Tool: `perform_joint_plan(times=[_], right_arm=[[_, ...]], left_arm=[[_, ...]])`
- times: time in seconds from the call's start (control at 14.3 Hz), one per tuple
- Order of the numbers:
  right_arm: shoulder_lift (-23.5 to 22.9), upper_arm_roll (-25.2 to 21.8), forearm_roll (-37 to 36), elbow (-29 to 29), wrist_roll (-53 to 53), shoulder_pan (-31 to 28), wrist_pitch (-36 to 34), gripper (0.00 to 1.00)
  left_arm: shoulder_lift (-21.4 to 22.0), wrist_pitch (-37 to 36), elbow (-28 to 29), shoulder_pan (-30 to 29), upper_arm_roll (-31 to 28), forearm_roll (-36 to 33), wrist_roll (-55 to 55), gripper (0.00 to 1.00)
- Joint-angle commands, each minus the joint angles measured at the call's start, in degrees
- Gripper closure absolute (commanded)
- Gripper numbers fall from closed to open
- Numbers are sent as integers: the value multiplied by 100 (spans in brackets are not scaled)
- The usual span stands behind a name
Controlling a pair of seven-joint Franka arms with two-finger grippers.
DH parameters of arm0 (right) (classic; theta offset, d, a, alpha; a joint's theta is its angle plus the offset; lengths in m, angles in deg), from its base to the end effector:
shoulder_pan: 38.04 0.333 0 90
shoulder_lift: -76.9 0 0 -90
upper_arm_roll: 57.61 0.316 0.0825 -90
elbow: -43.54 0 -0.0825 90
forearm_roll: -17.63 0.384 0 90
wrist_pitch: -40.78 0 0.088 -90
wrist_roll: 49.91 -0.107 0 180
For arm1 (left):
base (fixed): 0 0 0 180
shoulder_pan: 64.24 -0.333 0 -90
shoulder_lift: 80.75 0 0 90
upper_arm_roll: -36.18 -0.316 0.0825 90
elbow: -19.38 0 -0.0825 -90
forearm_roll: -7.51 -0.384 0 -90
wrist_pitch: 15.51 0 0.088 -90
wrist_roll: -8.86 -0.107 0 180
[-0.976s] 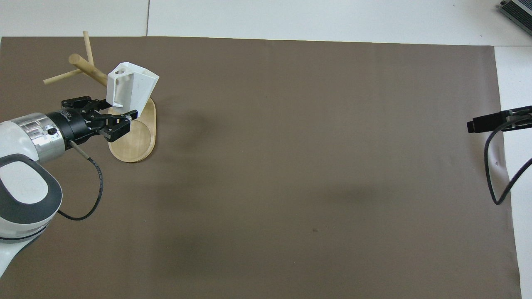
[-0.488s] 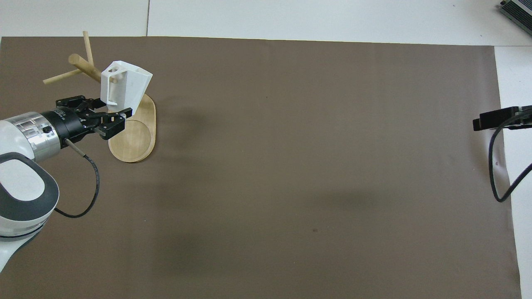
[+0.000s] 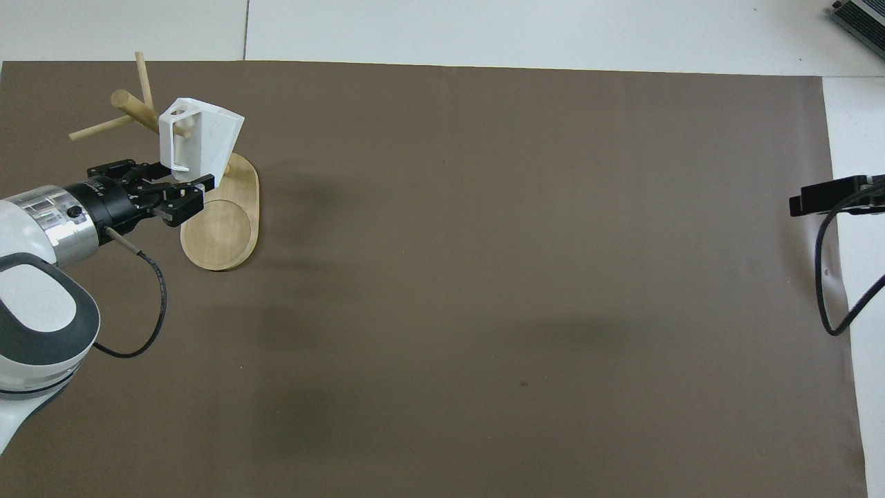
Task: Hang cup on rack
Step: 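Lower the cup handle onto the rack peg with the left gripper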
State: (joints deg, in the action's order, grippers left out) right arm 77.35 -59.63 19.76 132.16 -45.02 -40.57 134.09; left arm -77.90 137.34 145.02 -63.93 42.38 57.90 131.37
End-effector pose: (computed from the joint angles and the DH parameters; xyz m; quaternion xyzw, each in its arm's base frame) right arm 0.5570 -0.0406 0.6457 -0.9988 -0.0027 -0.0462 0.0150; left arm 0.5571 -0.0413 0.4566 0.1964 0.9087 -0.1545 0.3345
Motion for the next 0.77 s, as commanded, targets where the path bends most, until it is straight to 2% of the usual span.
perform_joint_plan(times=[0.0, 0.7], right_arm=[[61, 35, -126, -3, -514, -1, -50, 0], [61, 26, -126, 14, -270, -1, -6, 0]], left_arm=[[-57, 149, -23, 48, 4, -46, 132, 100], [-154, 298, -31, -40, -5, -38, 368, 100]])
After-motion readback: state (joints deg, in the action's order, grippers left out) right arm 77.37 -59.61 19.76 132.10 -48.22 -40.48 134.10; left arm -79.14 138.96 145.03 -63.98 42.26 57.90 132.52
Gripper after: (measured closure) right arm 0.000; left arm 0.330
